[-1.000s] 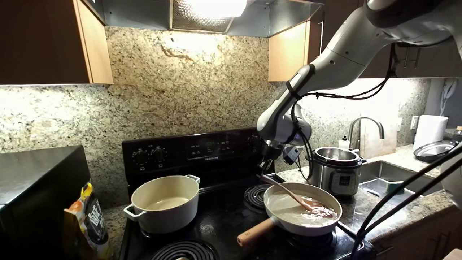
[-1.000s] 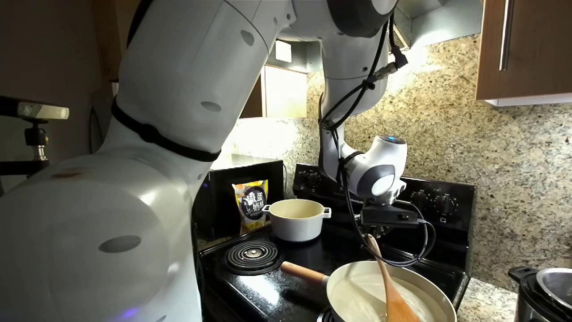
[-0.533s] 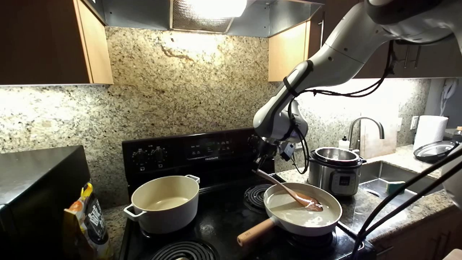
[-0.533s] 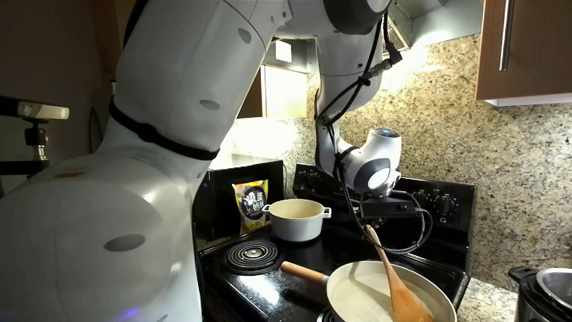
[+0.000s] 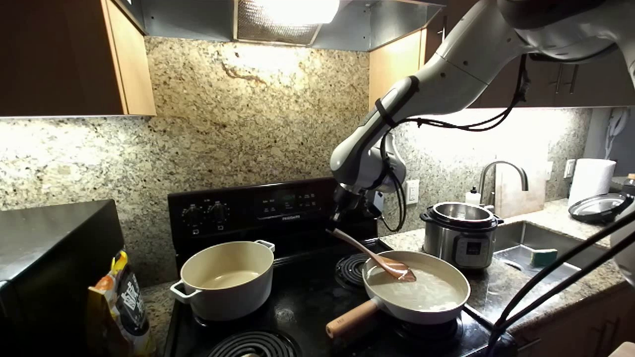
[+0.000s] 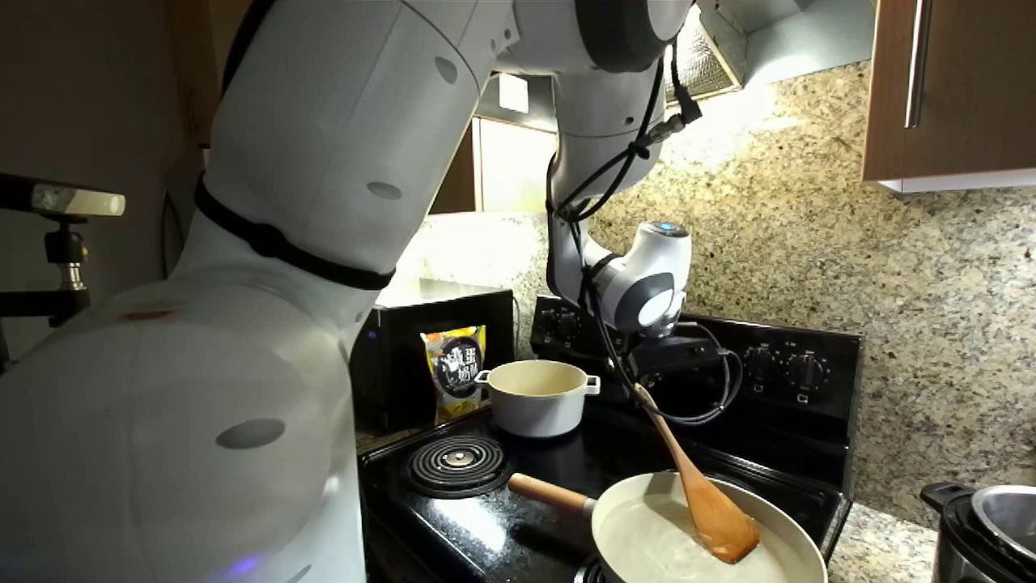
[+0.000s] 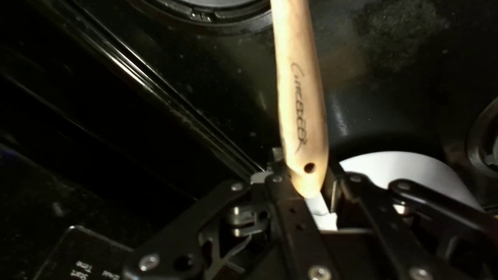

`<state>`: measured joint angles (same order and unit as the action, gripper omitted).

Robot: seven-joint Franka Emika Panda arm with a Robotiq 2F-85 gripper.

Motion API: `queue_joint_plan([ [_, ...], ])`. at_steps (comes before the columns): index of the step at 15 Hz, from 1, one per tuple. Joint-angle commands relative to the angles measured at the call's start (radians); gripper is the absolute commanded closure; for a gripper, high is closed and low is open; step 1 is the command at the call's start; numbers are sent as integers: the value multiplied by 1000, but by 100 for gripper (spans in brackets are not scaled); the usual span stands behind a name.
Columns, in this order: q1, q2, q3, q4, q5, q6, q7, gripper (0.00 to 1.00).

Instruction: Pick up the cooking stick and stir in the pan

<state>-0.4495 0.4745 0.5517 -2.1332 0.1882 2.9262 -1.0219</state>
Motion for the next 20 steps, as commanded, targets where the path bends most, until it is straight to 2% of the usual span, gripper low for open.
queue_joint_plan([
  [1,-23,34,60,11,30,16,-92,89],
  [2,-54,51,102,6,52,17,-114,89],
  [8,-174,118,249,-68,100,49,-120,89],
  [11,-291,157,348,-137,102,126,-98,89],
  [14,-424,202,438,-220,42,211,-43,89],
  [20,-575,226,449,-277,-156,254,78,89],
])
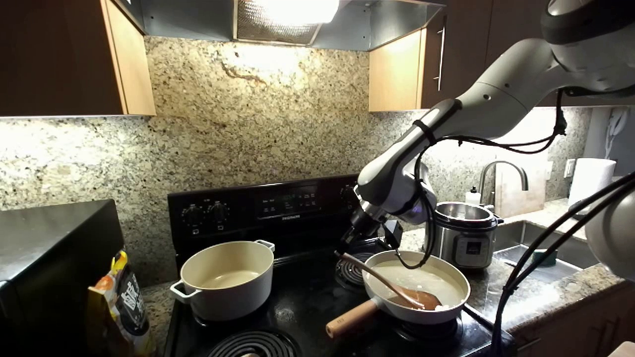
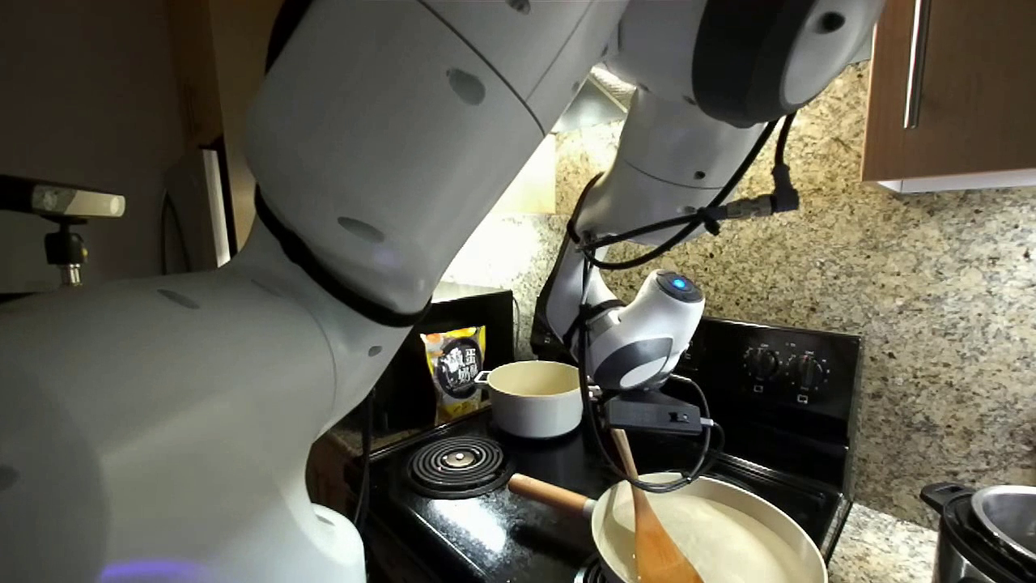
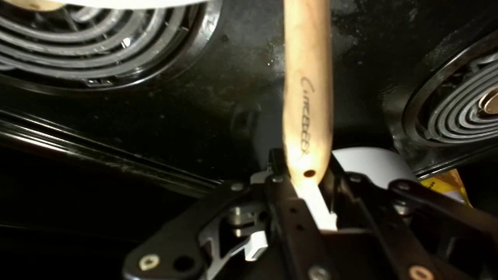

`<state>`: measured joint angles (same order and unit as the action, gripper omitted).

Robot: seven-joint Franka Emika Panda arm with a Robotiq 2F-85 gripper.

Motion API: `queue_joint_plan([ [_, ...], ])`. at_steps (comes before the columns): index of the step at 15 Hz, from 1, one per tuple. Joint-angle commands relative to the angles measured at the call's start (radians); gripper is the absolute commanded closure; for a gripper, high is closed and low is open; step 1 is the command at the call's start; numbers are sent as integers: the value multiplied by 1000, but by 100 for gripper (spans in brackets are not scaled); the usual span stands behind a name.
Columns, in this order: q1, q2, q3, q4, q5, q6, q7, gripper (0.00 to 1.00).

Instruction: Pick up the cooking stick and stir in the pan

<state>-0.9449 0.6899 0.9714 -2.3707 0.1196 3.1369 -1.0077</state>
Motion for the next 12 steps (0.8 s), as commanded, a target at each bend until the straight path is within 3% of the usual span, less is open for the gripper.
queue_joint_plan([
  [1,-94,1,25,-41,-118,45,83,89],
  [8,-111,-38,-5,2,-277,18,166,89],
  [12,-37,-96,-55,8,-311,48,207,89],
])
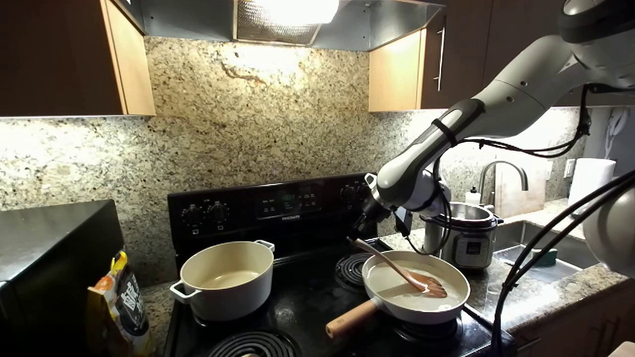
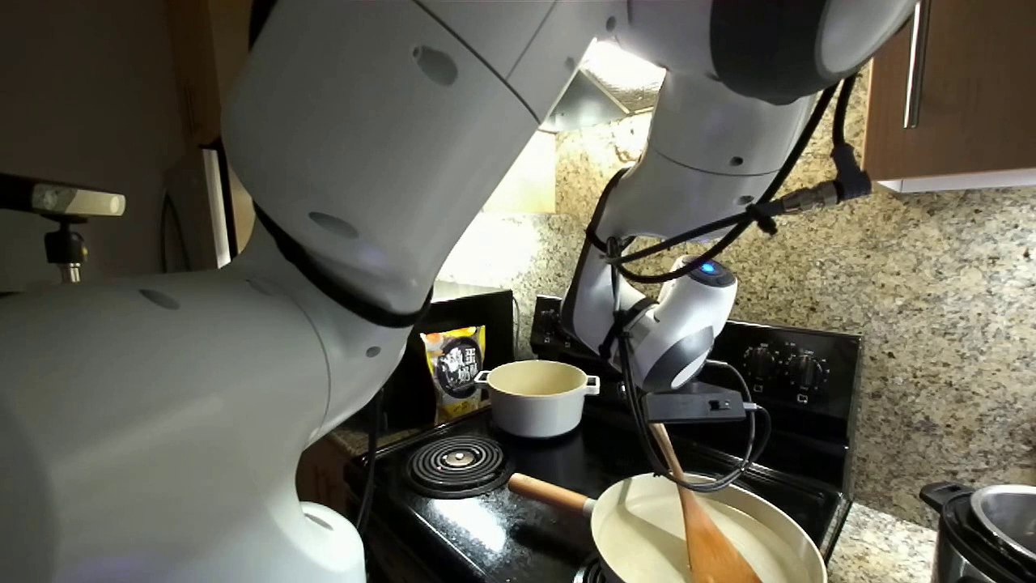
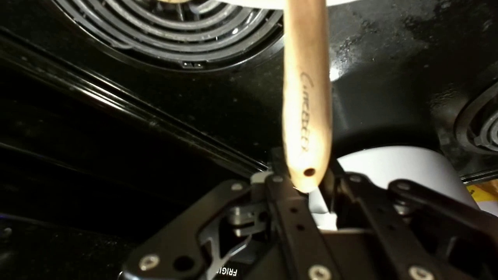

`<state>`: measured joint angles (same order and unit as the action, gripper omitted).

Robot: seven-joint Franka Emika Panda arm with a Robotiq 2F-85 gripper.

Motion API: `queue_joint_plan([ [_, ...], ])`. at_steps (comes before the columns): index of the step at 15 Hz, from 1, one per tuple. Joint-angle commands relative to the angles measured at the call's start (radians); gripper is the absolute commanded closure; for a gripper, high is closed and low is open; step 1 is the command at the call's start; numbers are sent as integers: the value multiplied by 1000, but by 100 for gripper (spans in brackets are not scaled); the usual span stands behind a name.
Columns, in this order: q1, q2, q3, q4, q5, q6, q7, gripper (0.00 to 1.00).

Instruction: Pick up the cooking stick and stir in the pan

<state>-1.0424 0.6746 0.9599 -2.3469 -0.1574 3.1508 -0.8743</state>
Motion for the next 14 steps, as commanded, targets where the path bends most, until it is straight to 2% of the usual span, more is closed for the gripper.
queue_joint_plan([
  [1,84,-98,-61,-16,-43,42,81,89],
  [4,157,-132,-116,-12,-66,60,94,89],
  [9,370,-228,-251,5,-92,71,156,89],
  [10,413,-243,-275,4,-55,74,122,89],
  [14,524,-251,-348,8,-61,73,112,89],
])
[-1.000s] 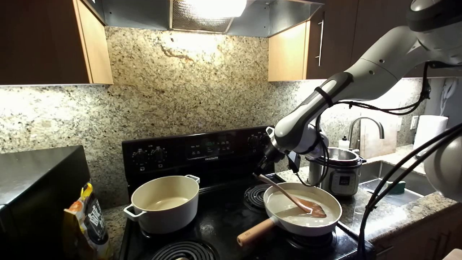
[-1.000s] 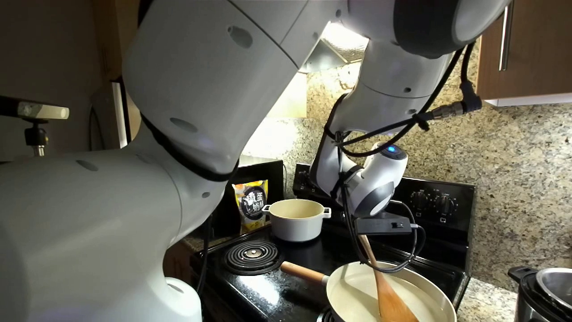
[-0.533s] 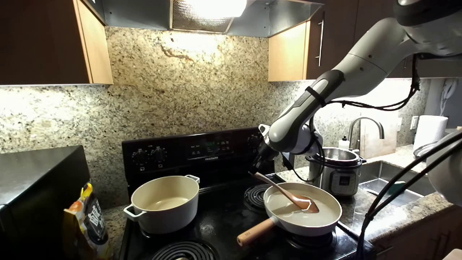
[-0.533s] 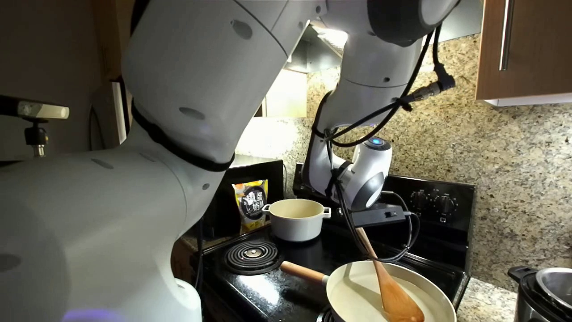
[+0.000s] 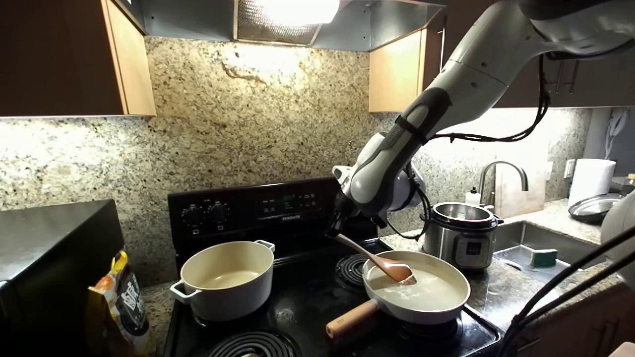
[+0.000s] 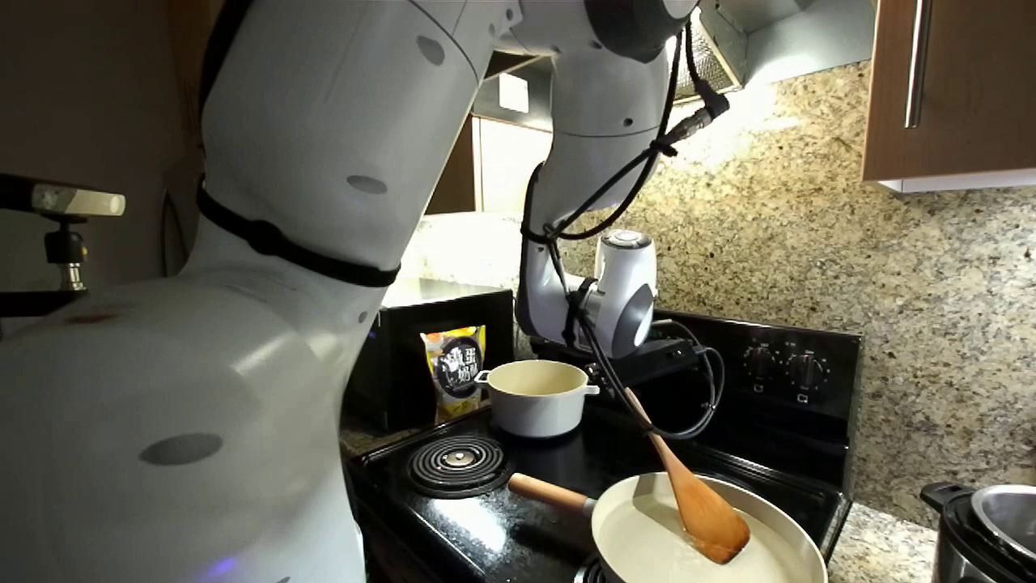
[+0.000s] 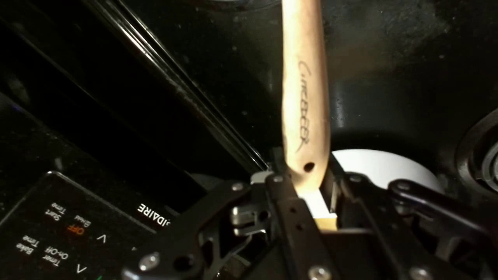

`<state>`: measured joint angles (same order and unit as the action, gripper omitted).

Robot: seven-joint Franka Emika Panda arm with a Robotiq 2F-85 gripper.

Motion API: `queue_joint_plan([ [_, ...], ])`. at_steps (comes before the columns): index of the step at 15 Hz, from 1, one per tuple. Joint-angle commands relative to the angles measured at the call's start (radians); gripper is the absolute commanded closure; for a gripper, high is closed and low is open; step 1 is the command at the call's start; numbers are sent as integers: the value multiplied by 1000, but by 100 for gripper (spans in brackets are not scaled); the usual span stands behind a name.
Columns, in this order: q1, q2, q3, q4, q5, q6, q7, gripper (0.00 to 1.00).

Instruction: Pick up the cooking stick and stir in the pan

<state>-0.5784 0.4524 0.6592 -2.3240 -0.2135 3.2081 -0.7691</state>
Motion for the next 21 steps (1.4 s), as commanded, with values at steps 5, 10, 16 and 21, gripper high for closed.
queue_joint_plan([
  [5,57,36,-5,-2,-6,-15,-11,89],
  [10,0,61,52,-56,6,21,3,89],
  [16,-114,106,117,-113,16,44,11,89],
  [21,-265,143,165,-123,-64,13,54,89],
])
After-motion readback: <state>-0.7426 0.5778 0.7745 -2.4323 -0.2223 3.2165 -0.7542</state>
